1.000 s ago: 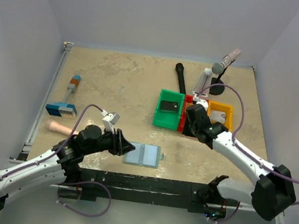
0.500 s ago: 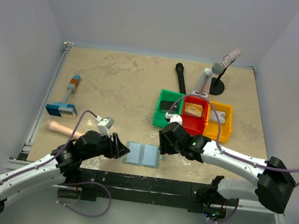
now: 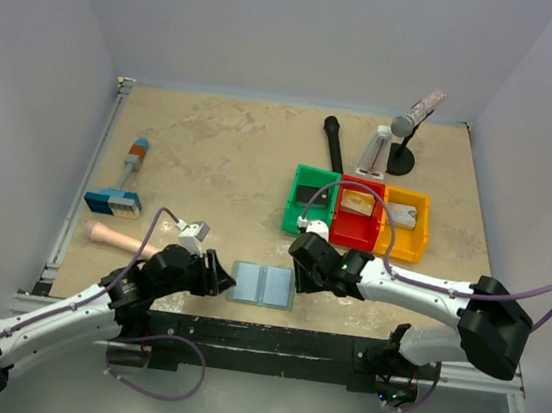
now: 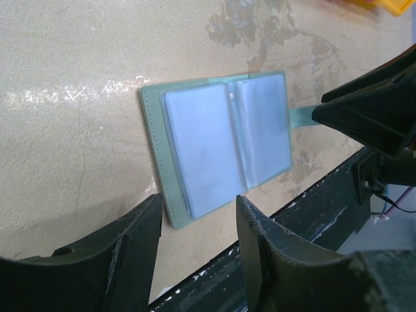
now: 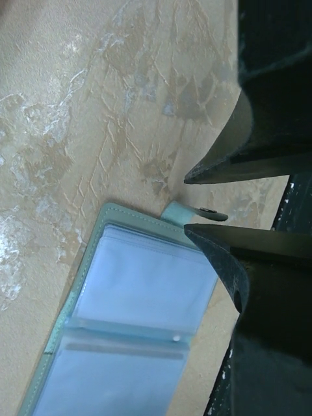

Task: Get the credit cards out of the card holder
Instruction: Remove the credit card from the card holder.

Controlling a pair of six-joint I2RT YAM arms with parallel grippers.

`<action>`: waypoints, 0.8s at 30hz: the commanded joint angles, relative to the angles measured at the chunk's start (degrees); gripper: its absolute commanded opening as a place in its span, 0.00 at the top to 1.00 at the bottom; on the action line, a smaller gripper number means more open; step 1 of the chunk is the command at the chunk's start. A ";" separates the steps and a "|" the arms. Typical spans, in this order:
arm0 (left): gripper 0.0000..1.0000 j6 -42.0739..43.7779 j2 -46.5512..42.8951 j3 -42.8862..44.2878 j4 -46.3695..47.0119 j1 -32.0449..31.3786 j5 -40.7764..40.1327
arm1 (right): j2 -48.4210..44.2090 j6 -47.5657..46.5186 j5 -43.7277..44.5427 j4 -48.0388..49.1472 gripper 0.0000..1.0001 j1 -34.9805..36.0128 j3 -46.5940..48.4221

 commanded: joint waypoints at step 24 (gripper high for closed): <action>0.48 2.10 15.36 2.74 12.50 -0.93 4.56 | -1.96 3.35 -3.17 1.21 1.00 0.83 -1.06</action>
